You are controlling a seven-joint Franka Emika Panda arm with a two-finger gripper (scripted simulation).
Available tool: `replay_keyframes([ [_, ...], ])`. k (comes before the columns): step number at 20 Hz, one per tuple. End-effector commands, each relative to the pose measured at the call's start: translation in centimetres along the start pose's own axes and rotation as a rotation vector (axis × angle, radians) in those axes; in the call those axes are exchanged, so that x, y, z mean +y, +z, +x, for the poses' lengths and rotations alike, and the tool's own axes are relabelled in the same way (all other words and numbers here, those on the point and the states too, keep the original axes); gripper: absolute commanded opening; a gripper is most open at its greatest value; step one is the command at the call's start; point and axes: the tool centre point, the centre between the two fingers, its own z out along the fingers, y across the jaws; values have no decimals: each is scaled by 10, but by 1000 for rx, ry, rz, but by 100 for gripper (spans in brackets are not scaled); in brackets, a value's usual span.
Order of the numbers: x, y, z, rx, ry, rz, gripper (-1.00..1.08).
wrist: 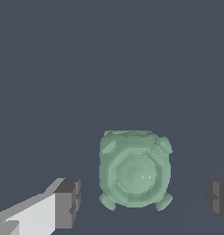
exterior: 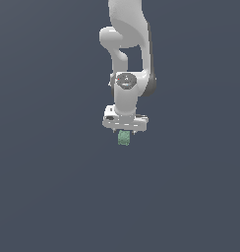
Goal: Pick up the object and move it to a goal position.
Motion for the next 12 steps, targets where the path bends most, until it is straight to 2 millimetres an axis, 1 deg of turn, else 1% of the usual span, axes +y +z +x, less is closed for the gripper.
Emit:
replay_keyframes([
  [1,0,1,0,0,0,0,100],
  [5,0,12,-1,0,0,0,100],
  [12,0,44,-2,1,2,0,100],
])
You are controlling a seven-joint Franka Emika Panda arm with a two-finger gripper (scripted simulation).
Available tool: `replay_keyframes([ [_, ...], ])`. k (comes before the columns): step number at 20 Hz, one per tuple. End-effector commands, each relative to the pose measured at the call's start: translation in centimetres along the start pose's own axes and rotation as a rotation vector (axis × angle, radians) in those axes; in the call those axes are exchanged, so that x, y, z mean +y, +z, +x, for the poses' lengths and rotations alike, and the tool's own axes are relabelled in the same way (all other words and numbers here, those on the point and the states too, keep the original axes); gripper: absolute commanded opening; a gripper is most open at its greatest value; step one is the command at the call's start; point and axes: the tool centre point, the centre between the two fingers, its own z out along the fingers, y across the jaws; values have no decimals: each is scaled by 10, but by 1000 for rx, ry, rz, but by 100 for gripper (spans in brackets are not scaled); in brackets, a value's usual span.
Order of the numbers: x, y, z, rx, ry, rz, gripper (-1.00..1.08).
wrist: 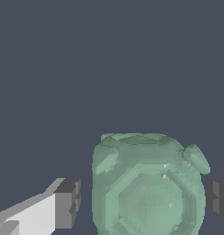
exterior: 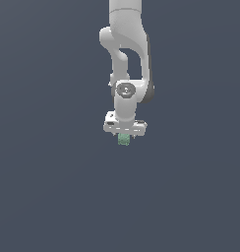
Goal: Pick up the object and move it to a goal position.
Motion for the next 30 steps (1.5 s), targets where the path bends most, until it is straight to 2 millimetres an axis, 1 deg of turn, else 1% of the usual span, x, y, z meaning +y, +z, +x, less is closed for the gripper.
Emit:
replay_keyframes([
  [1,0,8,0,1,0,0,100],
  [5,0,13,1,1,0,0,100],
  [6,0,13,1,1,0,0,-100],
  [15,0,13,1,1,0,0,-100],
  [20,2,8,2,1,0,0,-100],
  [25,12,-8,11,1,0,0,-100],
  [30,29,-35,25,1,0,0,-100],
])
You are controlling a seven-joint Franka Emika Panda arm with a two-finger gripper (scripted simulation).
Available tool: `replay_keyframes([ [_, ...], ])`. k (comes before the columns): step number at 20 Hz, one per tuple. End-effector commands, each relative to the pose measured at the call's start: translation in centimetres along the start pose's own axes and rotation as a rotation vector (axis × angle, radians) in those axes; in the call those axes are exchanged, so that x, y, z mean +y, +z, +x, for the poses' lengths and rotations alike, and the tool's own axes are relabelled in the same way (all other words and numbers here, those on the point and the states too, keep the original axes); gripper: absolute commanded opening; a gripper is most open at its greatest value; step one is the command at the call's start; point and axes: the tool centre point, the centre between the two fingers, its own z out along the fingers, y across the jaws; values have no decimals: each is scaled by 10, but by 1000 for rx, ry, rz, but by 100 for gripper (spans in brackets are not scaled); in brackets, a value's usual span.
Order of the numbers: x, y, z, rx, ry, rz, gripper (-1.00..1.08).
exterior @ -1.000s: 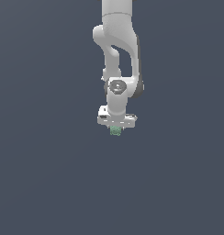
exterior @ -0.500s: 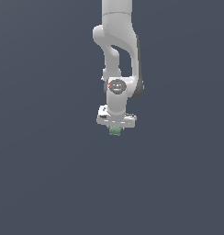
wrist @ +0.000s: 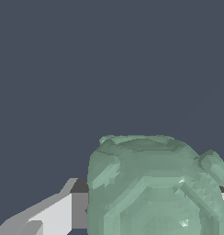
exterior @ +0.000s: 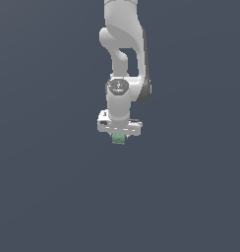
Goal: Pick up the object and move it to a goal position.
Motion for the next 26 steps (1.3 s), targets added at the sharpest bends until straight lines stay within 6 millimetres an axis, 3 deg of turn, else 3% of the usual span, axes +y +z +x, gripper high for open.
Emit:
replay_keyframes([
  [1,10,-16,9,1,0,1,-100],
  [16,87,-141,78,1,0,1,-100],
  [26,127,-206,116,1,0,0,-100],
])
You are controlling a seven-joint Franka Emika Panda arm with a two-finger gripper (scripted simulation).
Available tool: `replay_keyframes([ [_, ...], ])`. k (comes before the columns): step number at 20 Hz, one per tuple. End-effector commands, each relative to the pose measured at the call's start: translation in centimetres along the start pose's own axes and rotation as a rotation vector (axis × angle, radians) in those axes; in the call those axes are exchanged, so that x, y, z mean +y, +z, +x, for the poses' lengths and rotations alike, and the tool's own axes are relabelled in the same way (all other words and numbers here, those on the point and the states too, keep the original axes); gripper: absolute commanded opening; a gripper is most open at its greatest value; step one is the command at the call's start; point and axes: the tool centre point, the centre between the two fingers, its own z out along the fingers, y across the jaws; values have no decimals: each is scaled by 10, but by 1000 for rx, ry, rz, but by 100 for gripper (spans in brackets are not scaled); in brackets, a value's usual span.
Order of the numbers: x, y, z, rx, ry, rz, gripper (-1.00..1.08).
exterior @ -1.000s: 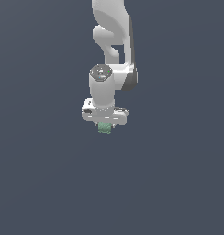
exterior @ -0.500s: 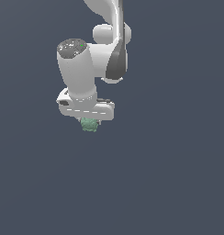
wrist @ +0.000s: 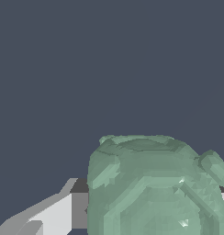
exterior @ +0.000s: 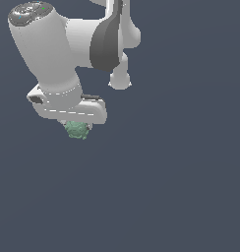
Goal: Pick up the object and move it to a goal position.
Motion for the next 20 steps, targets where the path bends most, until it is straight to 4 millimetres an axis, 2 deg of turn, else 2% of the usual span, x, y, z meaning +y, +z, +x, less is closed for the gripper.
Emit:
replay_keyframes([
  [1,8,-14,8,-1,-1,0,-100],
  [10,32,-52,33,-1,-1,0,-100],
  [20,43,-71,46,-1,0,0,-100],
])
